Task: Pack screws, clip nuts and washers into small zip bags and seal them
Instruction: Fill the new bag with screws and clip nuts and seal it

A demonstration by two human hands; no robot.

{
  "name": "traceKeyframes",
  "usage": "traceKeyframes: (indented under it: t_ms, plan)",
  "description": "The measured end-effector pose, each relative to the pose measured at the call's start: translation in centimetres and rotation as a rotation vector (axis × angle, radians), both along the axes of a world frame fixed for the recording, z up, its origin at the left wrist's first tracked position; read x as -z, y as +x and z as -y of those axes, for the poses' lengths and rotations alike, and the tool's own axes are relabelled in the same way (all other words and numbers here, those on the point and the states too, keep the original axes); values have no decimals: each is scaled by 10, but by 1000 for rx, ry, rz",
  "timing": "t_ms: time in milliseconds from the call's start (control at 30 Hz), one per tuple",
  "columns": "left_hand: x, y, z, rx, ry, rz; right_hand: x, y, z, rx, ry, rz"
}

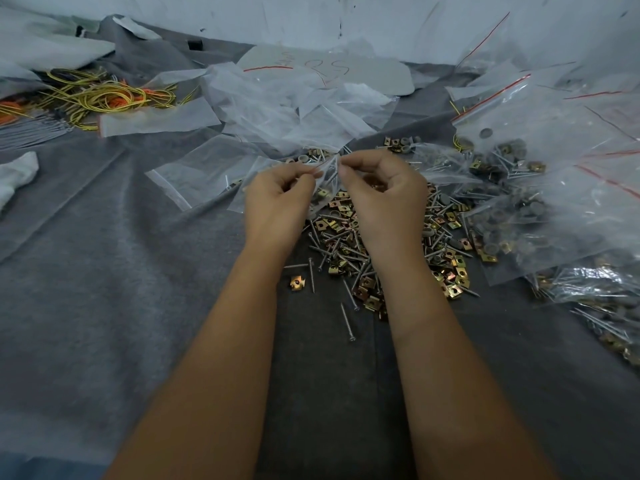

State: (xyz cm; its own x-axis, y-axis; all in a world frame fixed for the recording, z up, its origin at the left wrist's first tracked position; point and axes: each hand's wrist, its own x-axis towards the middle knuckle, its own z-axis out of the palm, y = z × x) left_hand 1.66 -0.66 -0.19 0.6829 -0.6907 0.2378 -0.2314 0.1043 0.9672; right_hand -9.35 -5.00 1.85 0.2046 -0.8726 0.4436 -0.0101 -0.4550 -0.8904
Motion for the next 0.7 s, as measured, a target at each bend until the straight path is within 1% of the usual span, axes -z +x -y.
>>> traceKeyframes:
  t_ms: [67,167,267,333,433,533,600,700]
  plan:
    - [0,-1,0,19,-32,22,3,2,-1,-24,-11,-40]
    - [0,0,-1,18,-43,28,6,2,-1,-27,-58,-149]
    - [-2,1,-1,-45,-103,-69,5,1,-1,25,-83,-164]
    - [-3,3,0,-142,-155,-134,5,0,1,56,-94,-195]
    - [-5,13,1,-283,-217,-268,8,-3,5,23,-91,-373]
    - [-7,20,-3,-243,-258,-395,9,-2,4,-95,-109,-502]
    - [-7,23,-5,-245,-284,-466,11,2,1,-161,-202,-600]
    - [-7,26,-5,-306,-319,-520,15,9,-2,-189,-378,-859]
